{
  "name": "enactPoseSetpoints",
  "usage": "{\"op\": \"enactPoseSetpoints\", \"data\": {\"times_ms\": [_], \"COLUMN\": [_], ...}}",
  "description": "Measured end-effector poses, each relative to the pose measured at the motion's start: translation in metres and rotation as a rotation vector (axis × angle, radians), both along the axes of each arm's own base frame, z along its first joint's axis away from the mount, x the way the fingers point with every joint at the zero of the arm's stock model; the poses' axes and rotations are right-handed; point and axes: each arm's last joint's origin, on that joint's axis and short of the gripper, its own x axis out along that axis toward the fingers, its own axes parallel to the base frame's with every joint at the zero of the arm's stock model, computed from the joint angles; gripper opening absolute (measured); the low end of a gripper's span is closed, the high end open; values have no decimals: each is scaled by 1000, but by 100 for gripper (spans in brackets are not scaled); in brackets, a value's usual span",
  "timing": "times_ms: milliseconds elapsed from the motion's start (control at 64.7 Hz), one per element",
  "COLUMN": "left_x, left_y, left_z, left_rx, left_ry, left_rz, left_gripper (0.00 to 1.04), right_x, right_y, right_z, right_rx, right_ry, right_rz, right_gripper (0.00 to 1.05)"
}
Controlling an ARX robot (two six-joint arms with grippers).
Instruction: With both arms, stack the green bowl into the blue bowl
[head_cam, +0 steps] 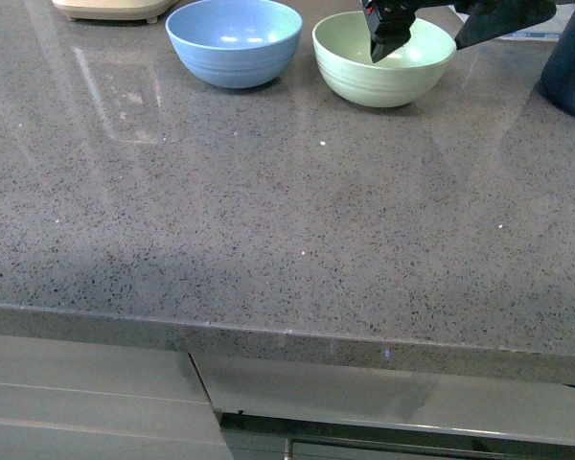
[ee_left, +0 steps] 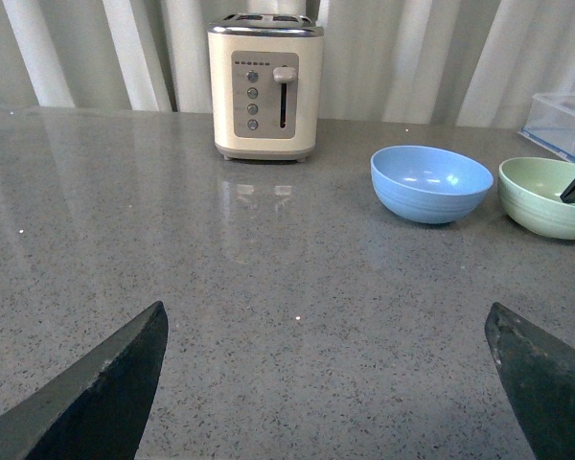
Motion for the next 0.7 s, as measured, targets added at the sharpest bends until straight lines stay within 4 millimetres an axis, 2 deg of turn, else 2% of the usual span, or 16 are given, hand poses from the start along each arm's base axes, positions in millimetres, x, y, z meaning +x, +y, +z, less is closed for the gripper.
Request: {"op": "enactPoseSetpoints", "data": {"times_ms": [324, 417, 525, 556, 633, 695], "left_x": [0, 0, 0, 0, 0, 0], "left_y": [0, 0, 0, 0, 0, 0], "left_z": [0, 0, 0, 0, 0, 0], "left_rx": [0, 0, 0, 0, 0, 0], "left_ry": [0, 0, 0, 0, 0, 0], "left_rz": [0, 0, 0, 0, 0, 0], "left_gripper": [98, 98, 98, 98, 98, 98], "right_x": [-8, -11, -13, -14, -19, -21], "right_y": [-1, -1, -1, -1, -2, -3], "right_z": [-22, -29, -33, -34, -34, -31], "right_rx": [13, 21, 30, 34, 40, 44], "right_ry": [51, 66, 75, 77, 81, 76], "right_rz": [5, 0, -3, -3, -10, -15], "right_gripper": [95, 77, 61, 57, 40, 31]}}
